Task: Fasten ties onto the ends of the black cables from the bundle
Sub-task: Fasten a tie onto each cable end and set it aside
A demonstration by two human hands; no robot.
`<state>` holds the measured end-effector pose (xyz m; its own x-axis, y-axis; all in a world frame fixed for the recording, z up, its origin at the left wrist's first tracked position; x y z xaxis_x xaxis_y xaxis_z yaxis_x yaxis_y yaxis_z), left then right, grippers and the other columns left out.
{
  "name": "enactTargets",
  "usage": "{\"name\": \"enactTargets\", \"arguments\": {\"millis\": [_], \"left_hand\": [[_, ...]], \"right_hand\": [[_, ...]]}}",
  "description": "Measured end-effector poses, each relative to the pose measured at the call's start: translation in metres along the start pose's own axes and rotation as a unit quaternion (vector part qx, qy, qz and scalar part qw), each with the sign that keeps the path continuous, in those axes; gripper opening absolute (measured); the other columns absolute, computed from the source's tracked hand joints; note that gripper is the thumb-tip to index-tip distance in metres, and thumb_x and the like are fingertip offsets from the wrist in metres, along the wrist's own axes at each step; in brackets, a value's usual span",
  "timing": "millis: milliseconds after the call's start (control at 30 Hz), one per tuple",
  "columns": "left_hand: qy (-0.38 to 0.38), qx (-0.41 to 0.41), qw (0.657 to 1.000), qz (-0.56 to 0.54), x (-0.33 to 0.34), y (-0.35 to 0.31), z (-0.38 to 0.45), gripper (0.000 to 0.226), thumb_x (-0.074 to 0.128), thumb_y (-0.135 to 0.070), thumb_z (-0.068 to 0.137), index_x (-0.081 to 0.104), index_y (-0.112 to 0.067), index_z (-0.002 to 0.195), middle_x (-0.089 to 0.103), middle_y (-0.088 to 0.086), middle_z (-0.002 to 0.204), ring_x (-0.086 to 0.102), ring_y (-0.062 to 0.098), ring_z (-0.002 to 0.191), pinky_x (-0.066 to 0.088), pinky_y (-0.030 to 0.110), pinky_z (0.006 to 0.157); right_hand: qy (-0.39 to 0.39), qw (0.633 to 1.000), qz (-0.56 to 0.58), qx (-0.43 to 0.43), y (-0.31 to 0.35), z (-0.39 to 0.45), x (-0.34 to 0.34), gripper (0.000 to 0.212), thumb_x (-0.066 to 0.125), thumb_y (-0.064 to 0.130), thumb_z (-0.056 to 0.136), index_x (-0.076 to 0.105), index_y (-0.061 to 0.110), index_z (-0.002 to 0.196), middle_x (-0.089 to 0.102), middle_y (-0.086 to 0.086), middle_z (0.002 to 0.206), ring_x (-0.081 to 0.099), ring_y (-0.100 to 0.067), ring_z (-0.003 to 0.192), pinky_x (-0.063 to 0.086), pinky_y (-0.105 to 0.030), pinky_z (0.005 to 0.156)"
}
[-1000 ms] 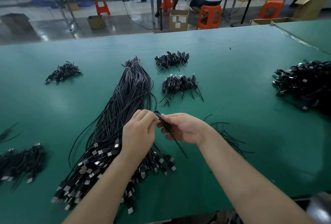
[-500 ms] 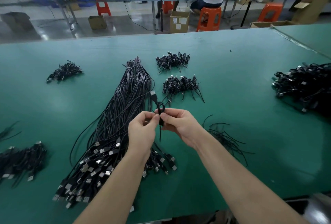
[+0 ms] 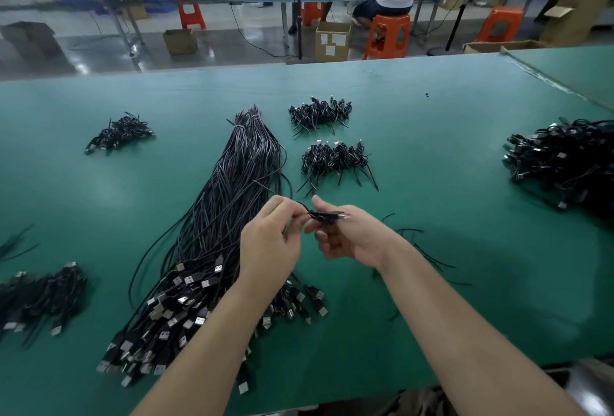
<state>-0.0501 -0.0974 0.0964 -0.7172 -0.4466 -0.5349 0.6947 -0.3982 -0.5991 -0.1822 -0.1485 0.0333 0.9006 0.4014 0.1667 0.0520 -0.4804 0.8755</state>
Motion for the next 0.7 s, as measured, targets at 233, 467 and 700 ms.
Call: {"name": "enactTargets", "arguments": {"millis": [233,467,700], "left_hand": [[-0.005,-0.101,0.995,-0.027,0.01,0.013,-0.005,0.019,0.072,-0.007,0.09,0.062,-0.015,0.076,0.057,-0.009,0.073,0.05,0.014,0.064,0.041,0.024,0.056],[0.069,-0.428,0.826,-0.359,0.041,0.044,-0.026,0.023,0.07,-0.012,0.093,0.059,-0.014,0.072,0.042,-0.004,0.053,0.028,0.011,0.042,0.025,0.021,0.039],[0.186,-0.499,0.746,-0.4,0.047,0.052,-0.028,0.023,0.061,-0.004,0.096,0.053,-0.009,0.076,0.034,0.003,0.061,0.026,0.009,0.037,0.017,0.02,0.039]], "right_hand": [[0.011,0.996,0.029,-0.081,0.006,0.0,0.0,0.029,0.072,0.032,0.088,0.075,0.005,0.096,0.058,-0.003,0.072,0.05,-0.015,0.061,0.048,-0.025,0.064],[-0.065,0.973,-0.075,-0.211,0.02,-0.004,-0.006,0.019,0.067,0.006,0.093,0.073,-0.005,0.108,0.052,0.002,0.076,0.047,-0.013,0.068,0.043,-0.021,0.058],[-0.065,0.946,-0.176,-0.263,0.022,-0.014,-0.005,0.024,0.07,-0.003,0.088,0.073,-0.003,0.112,0.059,-0.005,0.094,0.061,-0.006,0.081,0.054,-0.022,0.084]]}}
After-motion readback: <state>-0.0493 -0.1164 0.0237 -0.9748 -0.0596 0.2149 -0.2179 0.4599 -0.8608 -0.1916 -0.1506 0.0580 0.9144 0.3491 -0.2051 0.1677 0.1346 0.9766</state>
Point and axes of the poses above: each hand's wrist, its own z-axis towards the middle knuckle, its own x-axis out of the palm, y = z × x, the point moved 7 cm from there along z, towards the middle knuckle
